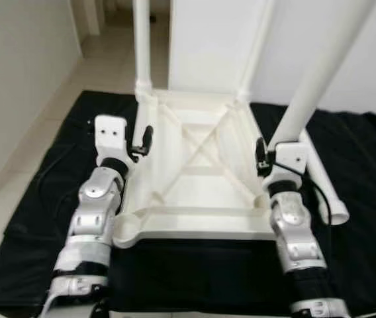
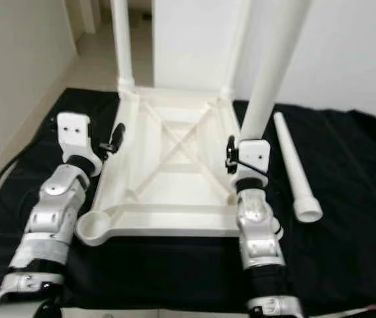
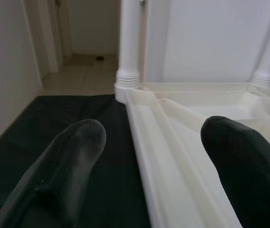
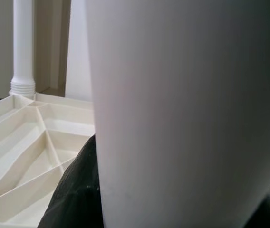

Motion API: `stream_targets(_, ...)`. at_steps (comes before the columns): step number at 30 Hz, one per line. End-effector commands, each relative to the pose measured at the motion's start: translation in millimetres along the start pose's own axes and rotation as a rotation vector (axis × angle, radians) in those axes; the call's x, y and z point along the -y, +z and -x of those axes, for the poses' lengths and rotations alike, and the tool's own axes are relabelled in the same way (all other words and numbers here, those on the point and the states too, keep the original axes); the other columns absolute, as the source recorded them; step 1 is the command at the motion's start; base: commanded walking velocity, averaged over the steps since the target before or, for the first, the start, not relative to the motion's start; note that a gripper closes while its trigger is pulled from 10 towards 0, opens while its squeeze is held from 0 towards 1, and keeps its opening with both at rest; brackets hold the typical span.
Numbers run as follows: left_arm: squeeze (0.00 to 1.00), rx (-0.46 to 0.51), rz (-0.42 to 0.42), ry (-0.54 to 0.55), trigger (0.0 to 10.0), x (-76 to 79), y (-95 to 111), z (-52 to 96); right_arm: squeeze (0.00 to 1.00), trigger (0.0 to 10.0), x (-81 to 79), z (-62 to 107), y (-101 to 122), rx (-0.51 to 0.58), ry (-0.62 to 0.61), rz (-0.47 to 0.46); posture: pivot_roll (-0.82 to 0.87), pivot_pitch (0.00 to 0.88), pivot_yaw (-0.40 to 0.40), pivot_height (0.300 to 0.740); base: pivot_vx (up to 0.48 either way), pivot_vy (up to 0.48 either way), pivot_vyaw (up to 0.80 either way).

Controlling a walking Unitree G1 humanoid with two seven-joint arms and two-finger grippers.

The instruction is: Building children table

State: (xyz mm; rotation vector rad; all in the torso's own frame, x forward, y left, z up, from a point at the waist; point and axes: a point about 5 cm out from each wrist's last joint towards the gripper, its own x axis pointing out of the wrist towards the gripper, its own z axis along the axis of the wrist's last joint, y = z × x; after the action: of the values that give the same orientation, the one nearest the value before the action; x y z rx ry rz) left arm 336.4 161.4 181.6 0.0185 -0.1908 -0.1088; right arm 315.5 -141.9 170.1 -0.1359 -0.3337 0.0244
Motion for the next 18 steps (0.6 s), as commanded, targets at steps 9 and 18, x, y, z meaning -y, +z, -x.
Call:
stream_targets(9,0.0,0.015,-0.048,-0.146,10.0,25.6,-2,-2.6,0.0,10.0,11.5,-1.9,-2,-0.021,-0.03,0.016,-0.01,0.007,-0.059,0.74,0.0,0.0,-0.78)
stream_targets(18,0.0,0.034,-0.049,-0.233,10.0,39.4,1,-1.5,0.0,10.0,8.8,-5.2,1,-0.015,-0.011,0.02,-0.02,0.027,-0.054,0.74,0.0,0.0,-0.17)
